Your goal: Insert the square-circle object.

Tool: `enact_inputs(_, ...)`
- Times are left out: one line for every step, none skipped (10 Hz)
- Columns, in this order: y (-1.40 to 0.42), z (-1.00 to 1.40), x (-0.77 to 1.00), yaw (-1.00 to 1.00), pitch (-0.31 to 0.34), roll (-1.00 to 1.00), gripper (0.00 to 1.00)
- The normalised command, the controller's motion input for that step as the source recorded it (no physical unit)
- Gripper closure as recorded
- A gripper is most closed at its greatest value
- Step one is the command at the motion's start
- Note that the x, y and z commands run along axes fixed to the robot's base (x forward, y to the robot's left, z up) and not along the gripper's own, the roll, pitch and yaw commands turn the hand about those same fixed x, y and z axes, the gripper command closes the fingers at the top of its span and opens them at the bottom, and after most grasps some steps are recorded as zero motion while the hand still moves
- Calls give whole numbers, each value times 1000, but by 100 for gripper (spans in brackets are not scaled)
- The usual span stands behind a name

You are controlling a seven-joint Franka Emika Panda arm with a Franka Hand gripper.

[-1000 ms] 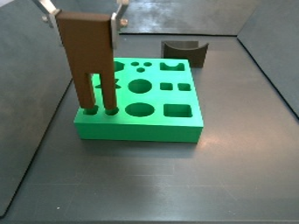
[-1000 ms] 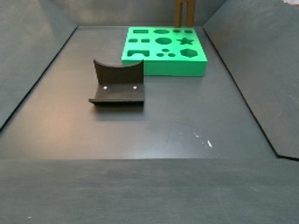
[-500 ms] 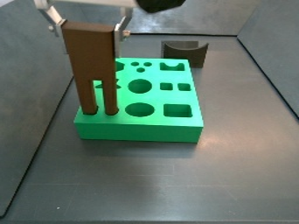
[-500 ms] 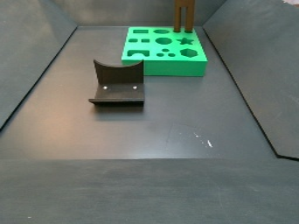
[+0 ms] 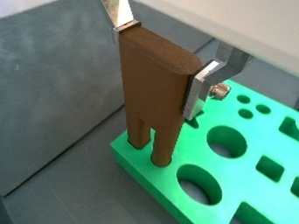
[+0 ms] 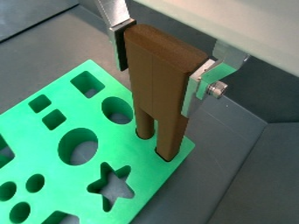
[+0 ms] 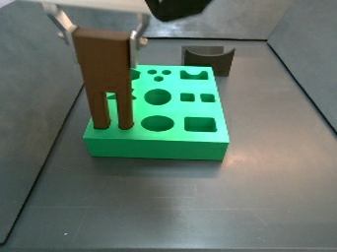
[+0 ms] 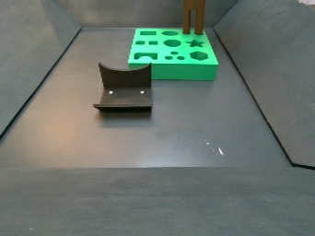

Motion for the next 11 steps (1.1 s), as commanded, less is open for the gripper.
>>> enact_inputs(0,-317,231,-183,0,-64,100)
enact_inputs(0,-351,-34,-40,-147,-47,100)
enact_inputs(0,-351,-243,0,-244,0,100)
enact_inputs(0,-320,-206,0,-204,7,100)
enact_inputs(-17,-369,-177,0,-171,87,100)
enact_inputs(-34,-397,-180,40,-176,134,100)
enact_inputs(0,-303,0,31,-50,73,100)
enact_inputs(0,-346,63,17,0,51,100)
enact_inputs(-40,-394,180,0,39,7,100)
enact_inputs(0,-89,71,0,0,-30,100)
enact_inputs(0,0,-29,0,-41,0,100)
